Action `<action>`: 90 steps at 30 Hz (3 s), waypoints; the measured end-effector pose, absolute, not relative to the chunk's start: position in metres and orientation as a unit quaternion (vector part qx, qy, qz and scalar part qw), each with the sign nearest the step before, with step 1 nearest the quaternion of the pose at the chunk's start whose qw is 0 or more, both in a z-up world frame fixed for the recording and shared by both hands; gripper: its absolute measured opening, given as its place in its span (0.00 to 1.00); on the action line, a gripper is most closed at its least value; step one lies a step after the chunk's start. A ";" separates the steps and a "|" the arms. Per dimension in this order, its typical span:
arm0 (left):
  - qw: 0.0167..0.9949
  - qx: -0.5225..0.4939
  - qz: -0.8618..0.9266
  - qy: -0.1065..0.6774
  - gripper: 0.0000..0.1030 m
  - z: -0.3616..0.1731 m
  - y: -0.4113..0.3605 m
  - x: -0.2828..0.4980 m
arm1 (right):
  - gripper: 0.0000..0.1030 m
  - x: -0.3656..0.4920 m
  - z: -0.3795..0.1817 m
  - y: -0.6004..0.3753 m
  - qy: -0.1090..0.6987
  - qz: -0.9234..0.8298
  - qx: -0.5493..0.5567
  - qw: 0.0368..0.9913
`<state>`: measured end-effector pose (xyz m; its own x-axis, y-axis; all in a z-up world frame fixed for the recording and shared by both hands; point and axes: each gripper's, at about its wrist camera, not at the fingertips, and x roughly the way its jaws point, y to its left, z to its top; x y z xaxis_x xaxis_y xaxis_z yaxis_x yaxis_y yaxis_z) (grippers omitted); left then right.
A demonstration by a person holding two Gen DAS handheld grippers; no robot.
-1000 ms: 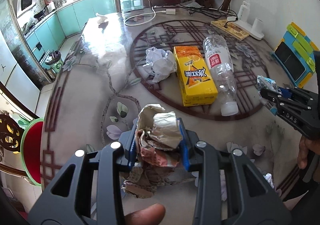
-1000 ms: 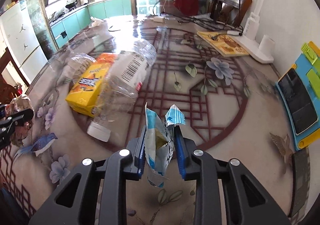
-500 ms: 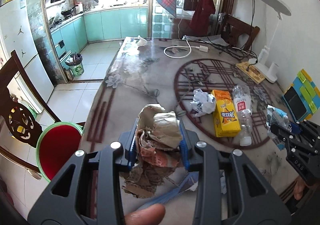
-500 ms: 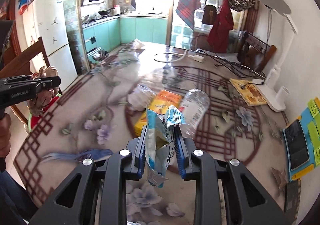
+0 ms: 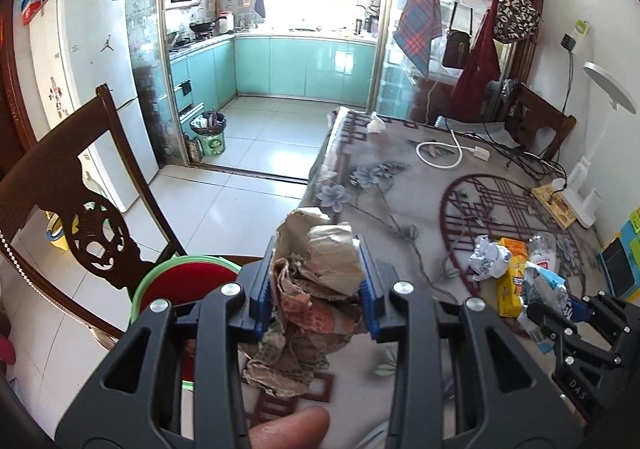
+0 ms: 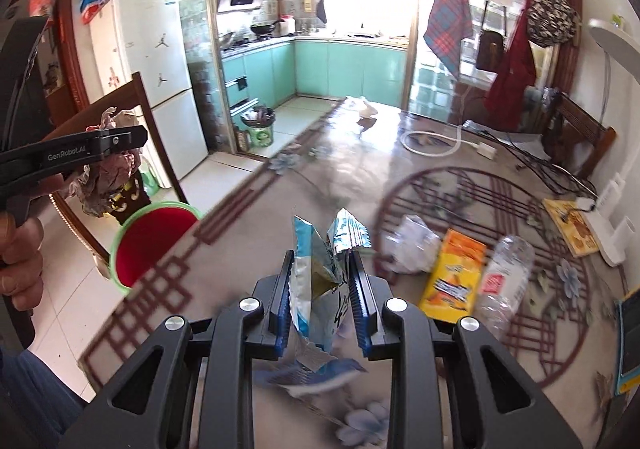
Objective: Collect trash
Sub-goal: 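Carry the crumpled wrapper and snack bag over the red bucket with both grippers, then open the left gripper to drop the wrapper, then the right releases the snack bag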
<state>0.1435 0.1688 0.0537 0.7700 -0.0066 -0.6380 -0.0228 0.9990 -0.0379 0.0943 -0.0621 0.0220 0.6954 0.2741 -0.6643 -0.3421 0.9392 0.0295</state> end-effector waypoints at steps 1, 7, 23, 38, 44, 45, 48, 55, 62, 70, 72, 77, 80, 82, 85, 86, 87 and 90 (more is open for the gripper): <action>0.941 -0.018 0.015 0.337 0.33 0.055 0.177 0.144 | 0.24 0.096 0.023 -0.055 0.351 0.173 -0.050 0.919; 0.937 -0.033 0.060 0.342 0.33 0.056 0.226 0.150 | 0.24 0.105 0.030 -0.009 0.345 0.207 -0.064 0.913; 0.905 -0.058 0.121 0.404 0.33 0.010 0.318 0.180 | 0.24 0.127 0.026 0.081 0.344 0.260 -0.088 0.898; 0.860 -0.075 0.150 0.482 0.47 -0.066 0.349 0.201 | 0.24 0.135 0.006 0.087 0.364 0.257 -0.096 0.890; 0.867 -0.069 0.151 0.470 0.84 -0.054 0.345 0.202 | 0.24 0.133 0.006 0.089 0.363 0.256 -0.101 0.890; 0.868 -0.069 0.150 0.468 0.84 -0.052 0.345 0.202 | 0.24 0.133 0.006 0.090 0.363 0.256 -0.102 0.890; 0.872 -0.074 0.161 0.457 0.90 -0.041 0.349 0.199 | 0.24 0.134 0.006 0.094 0.363 0.259 -0.104 0.889; 0.888 -0.107 0.200 0.401 0.96 0.006 0.374 0.181 | 0.24 0.135 0.004 0.120 0.359 0.283 -0.115 0.882; 0.898 -0.112 0.237 0.352 0.96 0.045 0.396 0.159 | 0.24 0.138 -0.008 0.170 0.361 0.314 -0.133 0.868; 0.896 -0.126 0.263 0.333 0.96 0.054 0.420 0.143 | 0.25 0.151 -0.036 0.227 0.371 0.338 -0.151 0.852; 0.894 -0.137 0.271 0.329 0.96 0.056 0.429 0.139 | 0.25 0.156 -0.044 0.239 0.378 0.341 -0.150 0.848; 0.889 -0.160 0.291 0.316 0.96 0.059 0.447 0.127 | 0.26 0.166 -0.061 0.258 0.392 0.342 -0.155 0.840; 0.886 -0.168 0.296 0.314 0.96 0.059 0.453 0.124 | 0.32 0.171 -0.069 0.263 0.405 0.339 -0.151 0.836; 0.886 -0.171 0.299 0.311 0.96 0.059 0.455 0.122 | 0.38 0.175 -0.073 0.265 0.414 0.337 -0.146 0.833; 0.886 -0.177 0.300 0.307 0.96 0.060 0.457 0.121 | 0.54 0.177 -0.074 0.268 0.416 0.339 -0.143 0.831; 0.885 -0.178 0.301 0.307 0.96 0.061 0.458 0.121 | 0.65 0.176 -0.073 0.268 0.415 0.340 -0.141 0.832; 0.885 -0.179 0.300 0.307 0.96 0.060 0.458 0.122 | 0.72 0.177 -0.073 0.268 0.414 0.340 -0.139 0.833; 0.886 -0.175 0.297 0.309 0.96 0.060 0.455 0.124 | 0.88 0.176 -0.069 0.268 0.412 0.341 -0.135 0.834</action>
<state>0.1239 0.4548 0.0602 0.6323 0.4185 -0.6519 -0.6345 0.7626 -0.1259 0.1762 0.2680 -0.0693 0.4287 0.4582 -0.7786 -0.6798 0.7313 0.0561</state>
